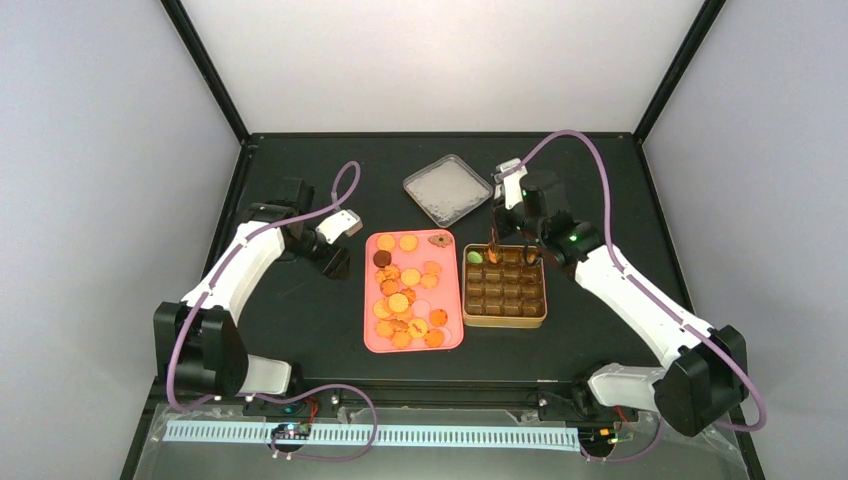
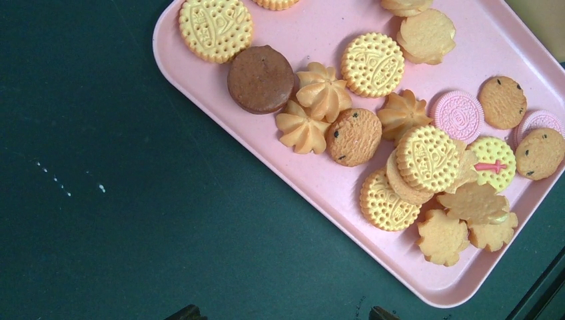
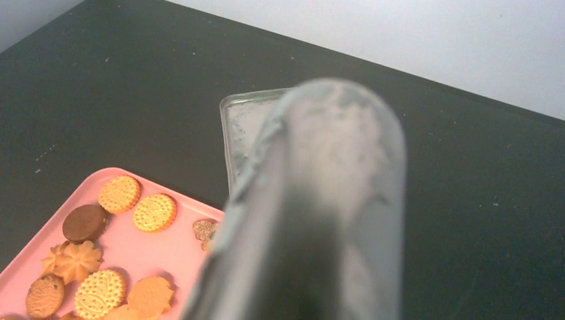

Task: Pack the cookies
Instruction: Place the fake cookies in the empty pocket of the box.

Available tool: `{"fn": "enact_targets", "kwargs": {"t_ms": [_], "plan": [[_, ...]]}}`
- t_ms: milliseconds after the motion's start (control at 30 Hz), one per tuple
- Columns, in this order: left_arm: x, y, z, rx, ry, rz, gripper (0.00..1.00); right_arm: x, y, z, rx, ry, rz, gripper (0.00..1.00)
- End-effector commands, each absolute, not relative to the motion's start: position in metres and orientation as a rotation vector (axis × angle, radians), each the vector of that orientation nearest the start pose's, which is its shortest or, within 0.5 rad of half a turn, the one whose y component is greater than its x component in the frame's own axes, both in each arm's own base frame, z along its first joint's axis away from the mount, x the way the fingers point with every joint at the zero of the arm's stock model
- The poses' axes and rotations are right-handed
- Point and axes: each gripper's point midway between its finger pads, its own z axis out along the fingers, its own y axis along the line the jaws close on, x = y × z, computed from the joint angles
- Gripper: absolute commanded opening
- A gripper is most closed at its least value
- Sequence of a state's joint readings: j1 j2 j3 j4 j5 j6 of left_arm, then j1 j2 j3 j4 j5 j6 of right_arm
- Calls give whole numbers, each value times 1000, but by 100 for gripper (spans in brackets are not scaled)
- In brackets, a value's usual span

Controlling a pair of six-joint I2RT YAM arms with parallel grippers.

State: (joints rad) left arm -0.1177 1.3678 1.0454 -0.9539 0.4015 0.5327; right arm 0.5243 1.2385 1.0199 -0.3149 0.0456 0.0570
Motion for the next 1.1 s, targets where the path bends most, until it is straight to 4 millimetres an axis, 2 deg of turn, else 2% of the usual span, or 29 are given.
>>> {"fn": "enact_targets", "kwargs": {"t_ms": [0, 100, 300, 467, 533, 700, 833, 1067], "plan": [[275, -100, 141, 970, 2537, -463, 66, 357, 193, 242, -465, 2048, 288, 1], [275, -100, 142, 970, 2536, -459, 66, 359, 194, 241, -469, 2051, 289, 4], [277, -100, 145, 967, 2533, -456, 67, 360, 195, 244, -468, 2046, 287, 23], [279, -101, 144, 958, 2538, -465, 67, 360, 195, 258, -461, 2018, 296, 40], [278, -101, 144, 958, 2537, -467, 67, 356, 197, 266, -471, 2000, 318, 43], [278, -101, 142, 958, 2540, -467, 67, 342, 206, 281, -495, 1960, 339, 44], [277, -101, 140, 959, 2543, -466, 67, 330, 213, 278, -515, 1958, 350, 42], [278, -101, 139, 955, 2545, -467, 67, 330, 204, 274, -460, 1959, 319, 24]]}}
